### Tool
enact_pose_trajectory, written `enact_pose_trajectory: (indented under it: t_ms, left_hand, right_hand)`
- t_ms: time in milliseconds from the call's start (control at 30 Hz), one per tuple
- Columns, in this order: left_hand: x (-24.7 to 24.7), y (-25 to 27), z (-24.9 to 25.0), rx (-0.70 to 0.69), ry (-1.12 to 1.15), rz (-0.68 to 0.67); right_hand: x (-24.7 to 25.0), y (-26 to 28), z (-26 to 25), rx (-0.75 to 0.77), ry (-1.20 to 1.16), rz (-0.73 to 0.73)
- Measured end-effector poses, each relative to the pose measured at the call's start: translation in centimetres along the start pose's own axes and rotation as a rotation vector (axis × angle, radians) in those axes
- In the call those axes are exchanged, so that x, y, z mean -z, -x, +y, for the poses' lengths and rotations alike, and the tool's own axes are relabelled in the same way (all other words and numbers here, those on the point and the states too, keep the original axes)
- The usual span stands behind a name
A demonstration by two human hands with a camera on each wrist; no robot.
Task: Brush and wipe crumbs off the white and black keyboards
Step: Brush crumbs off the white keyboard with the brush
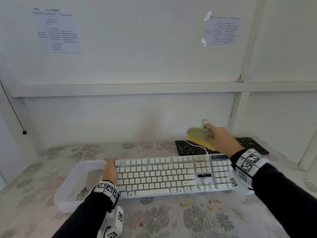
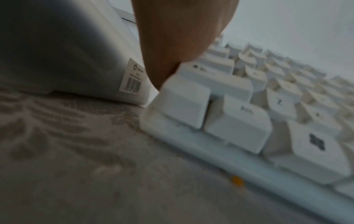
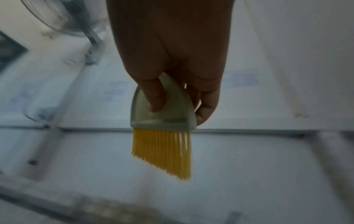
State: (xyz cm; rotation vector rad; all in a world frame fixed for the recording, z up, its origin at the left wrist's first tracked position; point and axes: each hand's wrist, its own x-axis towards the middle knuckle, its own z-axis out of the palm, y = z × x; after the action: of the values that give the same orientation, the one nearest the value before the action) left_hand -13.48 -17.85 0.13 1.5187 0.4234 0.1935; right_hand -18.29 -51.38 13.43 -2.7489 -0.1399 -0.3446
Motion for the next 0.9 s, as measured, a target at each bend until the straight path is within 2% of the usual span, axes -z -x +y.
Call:
enact_pose_trajectory:
  t_ms: [100,200,333,533,767,900]
  left_hand:
    - [0.1,0.1,0.0,-0.001,0.016,0.008]
    - [0.1,0.3,0.0,-0.011,0.021,0.007]
    - [0.0,0.2,-0.1,-0.070,-0.010,0.036]
    - [0.4,-1.0,-1.0,-0.003,-0.017,0.025]
    - [0.3,-1.3,-1.1,0.024,-0.043,0.011]
    - [0.2,-1.6,-1.2,0.020,-0.058,0.008]
  right_hand:
    - [-3.4,-0.6,-5.8,0.241,-0.138,-0.096]
    - [-7.1,-1.3,-11.2,0.434,-0.130,-0.187]
    - [-10.0,-0.8,-16.2,0.539,-0.081,-0.254]
    - [-10.5,-0.9,-14.8,0.493,0.045,-0.282]
    - [-9.1,-1.1,-6.9,0.278,0.081,-0.293]
    - [-6.4,-0.7,-1.9,0.124,0.144,-0.286]
